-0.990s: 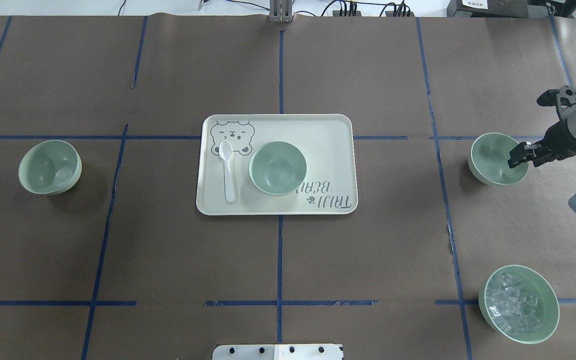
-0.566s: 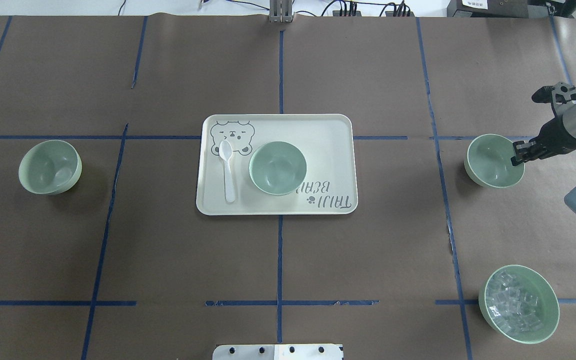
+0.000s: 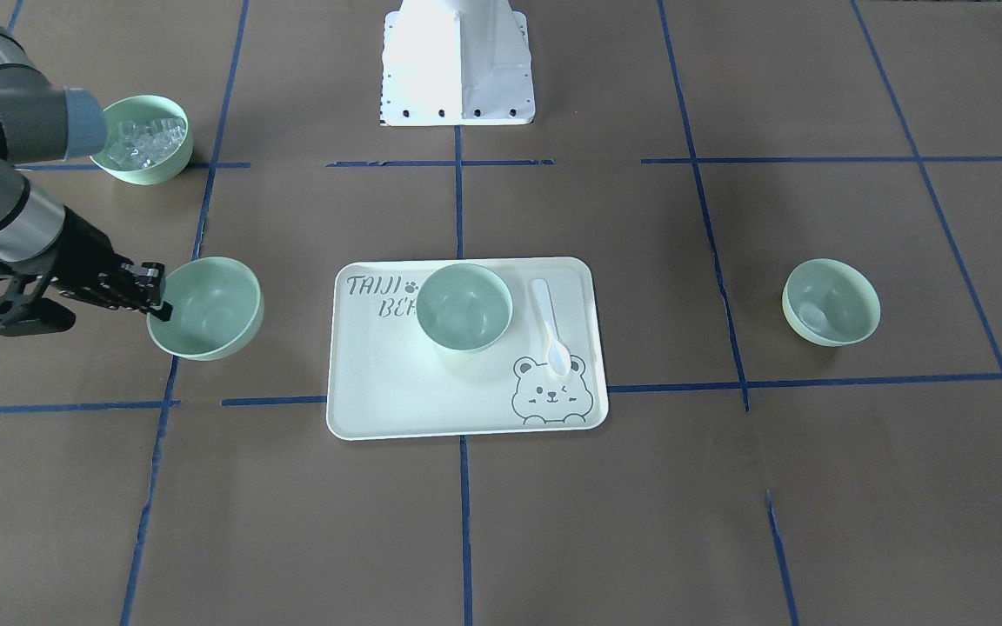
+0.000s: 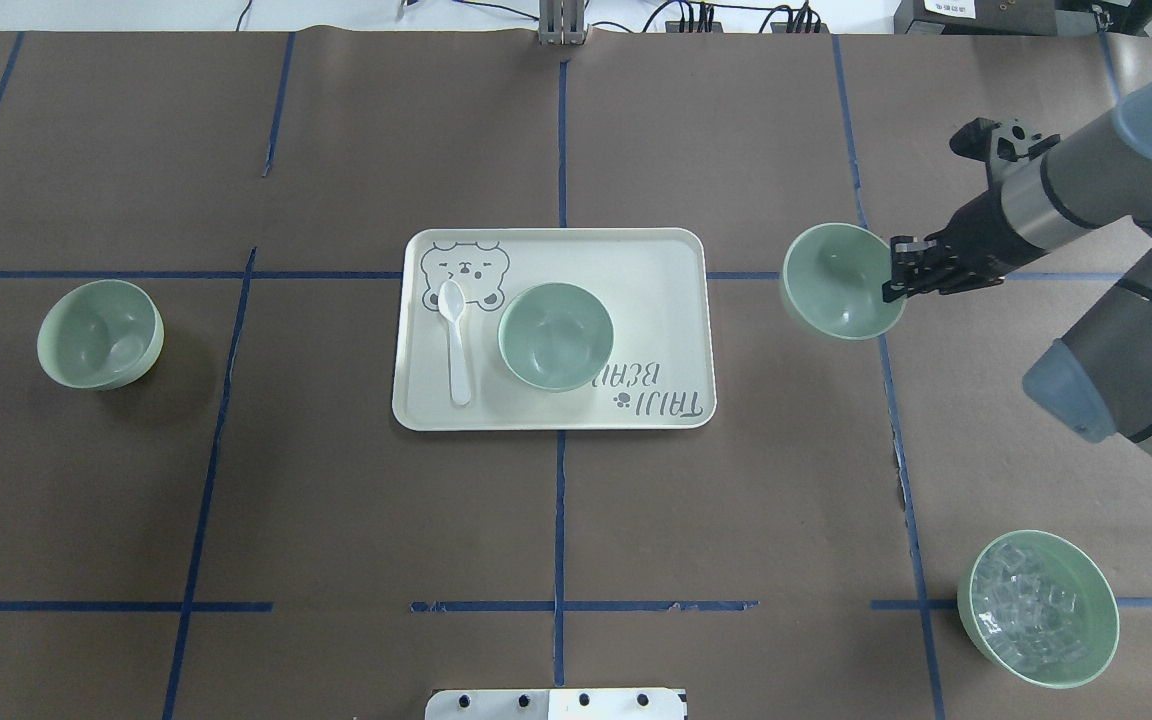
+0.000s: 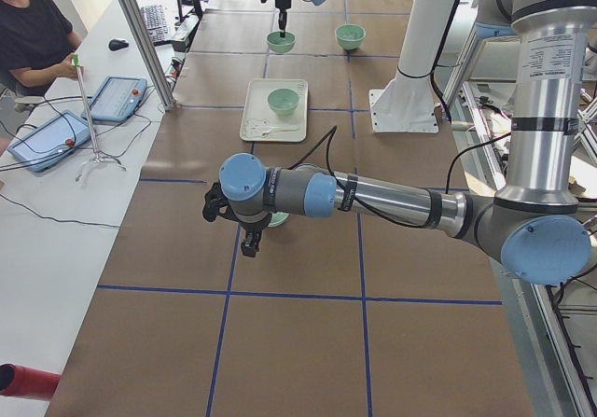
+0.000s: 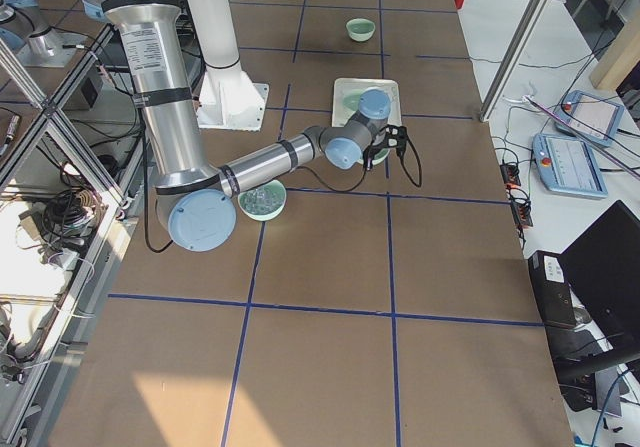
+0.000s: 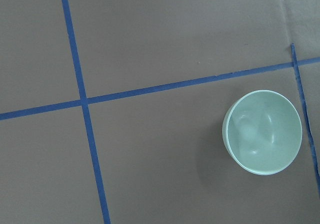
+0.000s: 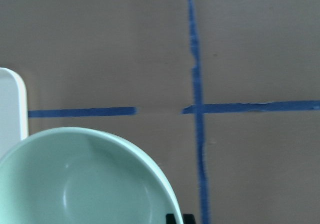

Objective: Stack green bowls together

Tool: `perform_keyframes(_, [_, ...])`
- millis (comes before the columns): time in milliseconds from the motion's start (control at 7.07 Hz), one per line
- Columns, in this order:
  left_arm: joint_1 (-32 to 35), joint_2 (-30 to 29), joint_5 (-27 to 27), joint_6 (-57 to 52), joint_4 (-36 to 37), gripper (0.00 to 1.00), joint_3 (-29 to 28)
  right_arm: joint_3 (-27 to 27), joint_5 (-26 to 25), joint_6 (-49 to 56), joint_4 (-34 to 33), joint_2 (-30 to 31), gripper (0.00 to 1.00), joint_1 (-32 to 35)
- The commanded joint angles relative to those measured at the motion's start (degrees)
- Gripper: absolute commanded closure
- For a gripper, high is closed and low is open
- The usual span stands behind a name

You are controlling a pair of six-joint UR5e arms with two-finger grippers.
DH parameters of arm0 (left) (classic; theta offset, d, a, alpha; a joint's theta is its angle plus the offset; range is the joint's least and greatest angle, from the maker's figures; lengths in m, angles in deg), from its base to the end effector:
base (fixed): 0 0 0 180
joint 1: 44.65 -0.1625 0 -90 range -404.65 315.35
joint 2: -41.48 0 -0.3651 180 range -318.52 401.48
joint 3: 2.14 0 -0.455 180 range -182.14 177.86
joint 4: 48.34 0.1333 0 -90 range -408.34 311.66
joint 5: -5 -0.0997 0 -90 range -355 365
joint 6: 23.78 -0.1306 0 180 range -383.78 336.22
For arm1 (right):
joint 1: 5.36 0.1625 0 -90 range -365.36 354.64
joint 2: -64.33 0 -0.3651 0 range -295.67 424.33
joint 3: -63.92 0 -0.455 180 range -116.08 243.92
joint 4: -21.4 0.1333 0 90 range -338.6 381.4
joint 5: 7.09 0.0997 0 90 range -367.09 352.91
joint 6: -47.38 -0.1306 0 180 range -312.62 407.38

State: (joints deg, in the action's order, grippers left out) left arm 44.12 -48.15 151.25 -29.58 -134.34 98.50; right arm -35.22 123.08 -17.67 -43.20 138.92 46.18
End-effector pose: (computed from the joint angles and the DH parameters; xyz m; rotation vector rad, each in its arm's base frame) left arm -0.0128 -0.5528 0.5077 0.1397 0.9771 0.1663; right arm -0.3668 -0.5406 0.3133 0.0021 -1.0574 0.1147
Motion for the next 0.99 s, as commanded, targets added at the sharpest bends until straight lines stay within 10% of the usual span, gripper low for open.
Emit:
perform_keyframes(0, [0.00, -0.01, 0.00, -0.08, -0.13, 0.00, 0.34, -0.97, -8.90, -19.69, -0.79, -11.43, 1.00, -12.54])
perform_keyframes(283, [0.00, -0.01, 0.00, -0.08, -0.13, 0.00, 0.52, 3.75, -16.95, -24.06, -4.63, -20.49, 1.00, -17.61])
perform_keyframes(848, [0.00, -0.01, 0.18, -0.08, -0.13, 0.00, 0.52, 7.30, -17.14, -24.34, -4.84, -21.86, 1.00, -17.62])
